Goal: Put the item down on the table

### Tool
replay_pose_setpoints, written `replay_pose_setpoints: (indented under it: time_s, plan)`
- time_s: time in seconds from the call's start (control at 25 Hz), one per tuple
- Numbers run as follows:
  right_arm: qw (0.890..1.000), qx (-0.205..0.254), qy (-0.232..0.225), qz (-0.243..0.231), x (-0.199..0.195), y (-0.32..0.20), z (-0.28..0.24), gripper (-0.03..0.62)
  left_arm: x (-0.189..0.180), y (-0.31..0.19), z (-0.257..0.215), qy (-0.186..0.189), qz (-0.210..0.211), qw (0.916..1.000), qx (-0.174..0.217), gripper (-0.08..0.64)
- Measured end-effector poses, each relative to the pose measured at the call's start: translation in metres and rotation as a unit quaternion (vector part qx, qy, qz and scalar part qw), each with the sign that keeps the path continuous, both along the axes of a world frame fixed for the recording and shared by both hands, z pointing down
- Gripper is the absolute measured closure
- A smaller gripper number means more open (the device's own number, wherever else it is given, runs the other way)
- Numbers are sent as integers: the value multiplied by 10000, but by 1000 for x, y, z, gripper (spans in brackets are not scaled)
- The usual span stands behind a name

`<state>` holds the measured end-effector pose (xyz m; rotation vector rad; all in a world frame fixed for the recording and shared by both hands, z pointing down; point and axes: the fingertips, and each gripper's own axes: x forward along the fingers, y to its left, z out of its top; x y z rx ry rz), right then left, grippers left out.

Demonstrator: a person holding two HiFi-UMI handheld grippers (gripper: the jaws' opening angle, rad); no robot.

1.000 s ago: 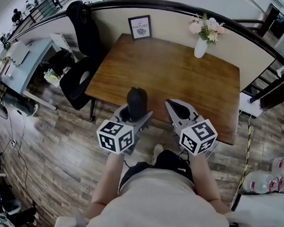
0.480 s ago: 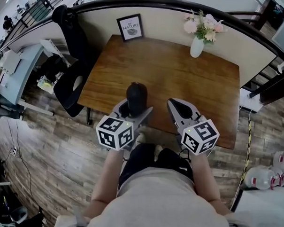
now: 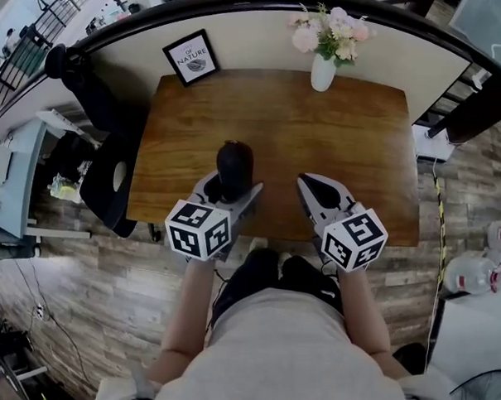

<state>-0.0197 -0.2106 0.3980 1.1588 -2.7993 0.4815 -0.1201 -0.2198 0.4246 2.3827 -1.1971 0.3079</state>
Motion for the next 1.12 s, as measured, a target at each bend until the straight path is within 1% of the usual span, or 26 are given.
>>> replay_pose_setpoints:
  time_s: [0.2, 0.28, 0.44, 0.56, 0.64, 0.68, 0.84, 0.92, 1.04, 1.12]
  plan:
    - [9994, -145, -13, 314, -5, -14, 8, 581, 9, -11, 19, -107, 519, 9982, -265, 212]
    - [9989, -201, -7, 419, -6, -17, 12, 581, 9, -15, 25, -224, 705, 9967, -320, 212]
    - [9972, -357, 16, 657, -3, -23, 24, 581, 6, -24, 39, -652, 1061, 9916, -352, 210]
    - [9955, -468, 4, 821, -1, -27, 31, 581, 3, -34, 50, -1057, 1358, 9846, -310, 210]
    - [9945, -522, -13, 913, 0, -31, 35, 581, 3, -41, 59, -1397, 1604, 9768, -250, 210]
    - [9939, -548, -11, 954, 0, -34, 37, 581, 3, -44, 64, -1584, 1747, 9716, -218, 210]
    - [9918, -661, 42, 1089, 1, -42, 46, 581, 3, -56, 81, -2266, 2298, 9464, -88, 210]
    - [9908, -705, 51, 1157, 3, -46, 50, 581, 2, -64, 89, -2511, 2479, 9357, -65, 210]
    - [9890, -786, 35, 1254, 4, -50, 56, 581, 3, -73, 99, -2765, 2766, 9204, -23, 210]
    - [9878, -851, 42, 1302, 3, -52, 61, 581, 3, -78, 106, -2975, 2992, 9066, 22, 210]
